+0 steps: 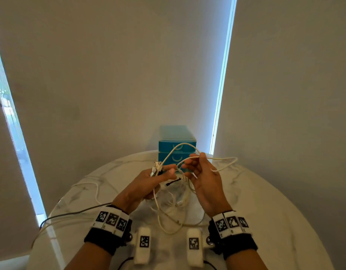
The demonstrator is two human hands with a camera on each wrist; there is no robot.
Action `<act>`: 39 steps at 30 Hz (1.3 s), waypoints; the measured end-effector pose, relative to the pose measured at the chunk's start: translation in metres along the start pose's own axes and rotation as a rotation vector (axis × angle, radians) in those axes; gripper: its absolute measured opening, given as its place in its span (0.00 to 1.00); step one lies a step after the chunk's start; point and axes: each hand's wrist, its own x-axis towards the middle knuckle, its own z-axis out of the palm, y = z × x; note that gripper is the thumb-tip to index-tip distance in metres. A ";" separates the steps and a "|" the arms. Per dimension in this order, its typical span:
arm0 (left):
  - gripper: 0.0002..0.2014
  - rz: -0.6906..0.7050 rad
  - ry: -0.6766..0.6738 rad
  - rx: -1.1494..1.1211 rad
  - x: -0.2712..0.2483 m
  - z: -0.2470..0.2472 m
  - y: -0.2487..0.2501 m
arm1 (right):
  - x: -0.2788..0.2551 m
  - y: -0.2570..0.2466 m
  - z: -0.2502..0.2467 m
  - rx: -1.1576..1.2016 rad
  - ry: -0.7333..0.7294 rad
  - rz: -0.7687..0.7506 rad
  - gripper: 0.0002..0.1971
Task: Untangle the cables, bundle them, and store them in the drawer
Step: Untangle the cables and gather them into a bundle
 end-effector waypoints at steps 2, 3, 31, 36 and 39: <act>0.16 0.017 0.013 -0.007 0.001 -0.001 -0.003 | 0.000 -0.008 0.002 0.256 -0.049 0.093 0.19; 0.16 0.028 0.019 -0.012 0.002 -0.002 -0.004 | 0.001 -0.009 0.002 0.336 -0.069 0.123 0.18; 0.11 0.100 0.308 -0.158 0.005 0.001 -0.004 | 0.011 0.050 -0.029 -0.972 -0.088 -0.200 0.15; 0.14 0.140 0.364 -0.160 0.009 -0.002 -0.007 | 0.011 0.051 -0.027 -0.832 0.018 -0.320 0.02; 0.14 0.168 0.503 -0.286 0.011 -0.008 -0.010 | 0.015 0.047 -0.033 -0.822 0.123 -0.334 0.02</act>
